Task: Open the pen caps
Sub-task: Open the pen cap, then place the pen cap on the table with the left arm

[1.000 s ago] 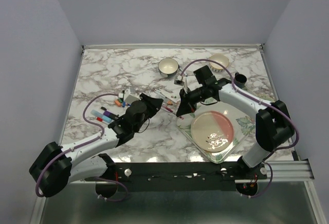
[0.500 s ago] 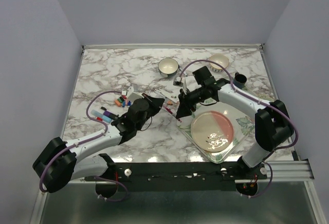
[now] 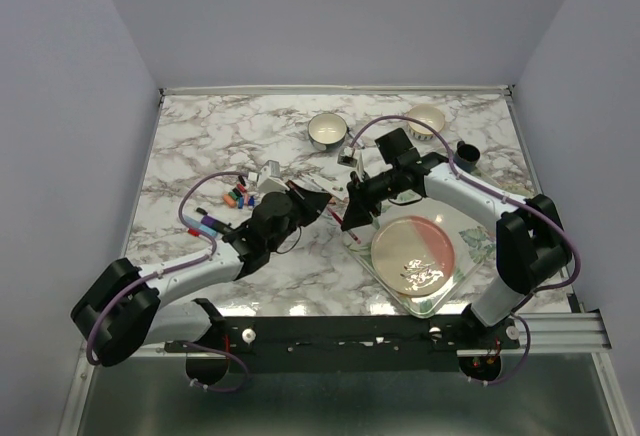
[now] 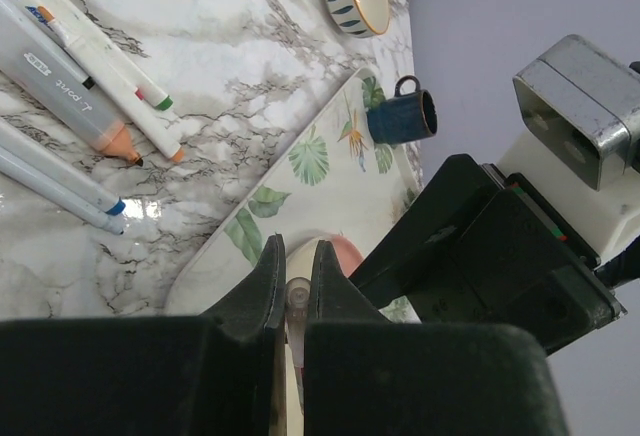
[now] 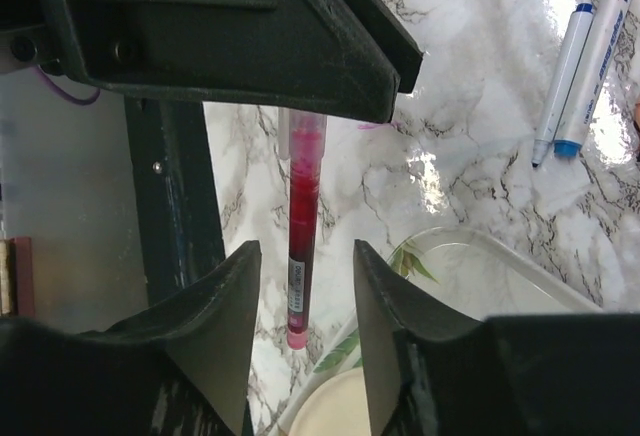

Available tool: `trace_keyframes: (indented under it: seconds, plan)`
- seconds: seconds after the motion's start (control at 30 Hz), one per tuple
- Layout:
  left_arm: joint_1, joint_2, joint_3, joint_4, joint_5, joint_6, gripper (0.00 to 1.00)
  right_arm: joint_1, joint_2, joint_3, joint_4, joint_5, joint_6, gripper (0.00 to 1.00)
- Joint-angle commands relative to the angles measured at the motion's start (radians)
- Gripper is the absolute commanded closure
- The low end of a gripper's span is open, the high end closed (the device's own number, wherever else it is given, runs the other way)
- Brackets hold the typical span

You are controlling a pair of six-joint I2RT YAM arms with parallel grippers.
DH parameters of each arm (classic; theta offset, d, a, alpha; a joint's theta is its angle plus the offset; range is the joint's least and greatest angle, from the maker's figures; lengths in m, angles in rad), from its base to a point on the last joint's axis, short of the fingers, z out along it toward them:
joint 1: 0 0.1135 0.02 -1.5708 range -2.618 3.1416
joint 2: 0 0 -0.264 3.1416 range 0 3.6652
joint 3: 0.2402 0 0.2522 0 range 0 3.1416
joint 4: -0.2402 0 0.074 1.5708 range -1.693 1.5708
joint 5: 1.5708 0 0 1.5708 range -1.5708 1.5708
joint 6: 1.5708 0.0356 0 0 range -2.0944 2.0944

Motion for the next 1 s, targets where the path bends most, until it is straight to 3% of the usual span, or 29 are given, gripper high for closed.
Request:
trace_keyframes:
  seconds: [0.0, 0.3, 0.33, 0.37, 0.43, 0.53, 0.63, 0.8, 0.97]
  plan:
    - [-0.009, 0.014, 0.032, 0.044, 0.027, 0.022, 1.0, 0.003, 0.004, 0.019, 0.025, -0.034, 0.027, 0.6]
    - [-0.009, 0.016, 0.044, 0.062, 0.028, 0.03, 1.0, 0.006, 0.024, 0.026, 0.022, -0.069, 0.039, 0.64]
    - [-0.009, 0.014, 0.044, 0.062, 0.027, 0.03, 1.0, 0.009, 0.027, 0.029, 0.018, -0.071, 0.041, 0.67]
    - [-0.009, 0.013, 0.044, 0.062, 0.024, 0.03, 1.0, 0.014, 0.03, 0.029, 0.017, -0.071, 0.041, 0.82]
    - [-0.007, 0.005, 0.043, 0.053, -0.001, 0.037, 1.0, 0.018, 0.044, 0.043, -0.007, -0.071, 0.028, 0.99]
    - [0.016, -0.05, 0.037, -0.017, -0.062, 0.04, 1.0, 0.034, 0.055, 0.055, -0.031, -0.042, 0.019, 0.99]
    - [0.12, -0.134, 0.024, -0.108, -0.111, 0.043, 1.0, 0.051, 0.067, 0.068, -0.052, -0.014, 0.004, 0.99]
    - [0.394, -0.217, 0.044, -0.246, -0.036, 0.099, 1.0, 0.081, 0.091, 0.088, -0.086, 0.038, -0.018, 0.99]
    - [0.481, -0.239, 0.054, -0.31, 0.014, 0.155, 1.0, 0.089, 0.102, 0.086, -0.078, 0.078, -0.004, 0.99]
